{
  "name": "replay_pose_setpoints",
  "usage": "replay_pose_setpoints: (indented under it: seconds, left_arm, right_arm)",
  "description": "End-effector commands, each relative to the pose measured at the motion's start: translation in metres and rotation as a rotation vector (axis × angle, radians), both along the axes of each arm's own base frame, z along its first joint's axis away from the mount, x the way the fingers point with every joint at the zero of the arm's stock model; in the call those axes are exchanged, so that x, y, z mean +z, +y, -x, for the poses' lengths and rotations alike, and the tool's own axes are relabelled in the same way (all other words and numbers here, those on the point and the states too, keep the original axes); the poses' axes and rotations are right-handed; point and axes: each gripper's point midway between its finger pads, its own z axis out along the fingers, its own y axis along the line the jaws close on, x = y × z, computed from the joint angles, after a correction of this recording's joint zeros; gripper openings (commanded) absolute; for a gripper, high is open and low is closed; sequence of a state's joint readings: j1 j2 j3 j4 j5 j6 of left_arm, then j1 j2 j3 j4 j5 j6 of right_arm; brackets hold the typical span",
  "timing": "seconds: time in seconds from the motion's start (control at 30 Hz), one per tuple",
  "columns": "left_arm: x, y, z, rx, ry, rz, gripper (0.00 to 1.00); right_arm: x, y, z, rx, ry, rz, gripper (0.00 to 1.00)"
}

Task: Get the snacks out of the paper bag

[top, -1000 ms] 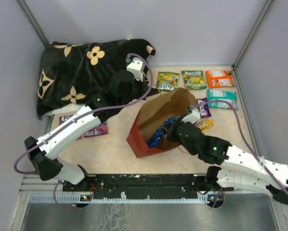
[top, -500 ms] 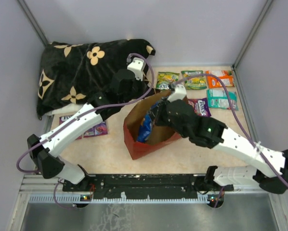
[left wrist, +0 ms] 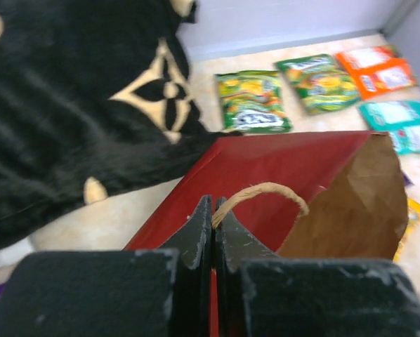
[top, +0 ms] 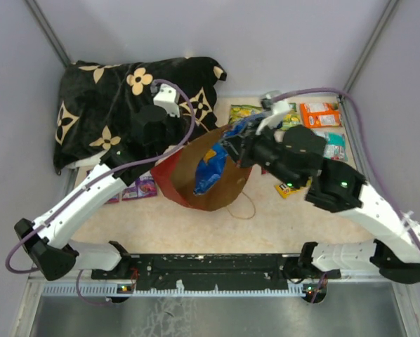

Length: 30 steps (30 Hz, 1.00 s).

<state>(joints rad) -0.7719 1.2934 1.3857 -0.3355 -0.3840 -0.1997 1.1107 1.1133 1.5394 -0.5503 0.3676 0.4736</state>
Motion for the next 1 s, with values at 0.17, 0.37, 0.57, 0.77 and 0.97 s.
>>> replay_pose_setpoints:
  seconds: [0.17,0.37,0.57,0.77,0.97]
  left_arm:
    - [-0.025,0.078,-0.043,0.282,0.116,0.010,0.00]
    - [-0.055,0.115,-0.066,0.443,0.262,0.009,0.00]
    - [-0.088,0.130,-0.077,0.482,0.366,0.022,0.00]
    - [-0.093,0.154,-0.070,0.544,0.374,0.023,0.00]
    - [-0.093,0.167,-0.055,0.572,0.358,0.079,0.00]
  right_arm:
    - [0.135,-0.085,0.034,0.002,-0.276,-0.087,0.00]
    - [0.113,-0.066,0.022,0.091,-0.217,0.002,0.00]
    - [0.071,-0.061,-0.033,0.326,0.008,-0.166,0.00]
    - [-0.020,-0.071,-0.087,0.277,0.198,-0.210,0.00]
    - [-0.078,-0.072,-0.099,0.253,0.280,-0.174,0.00]
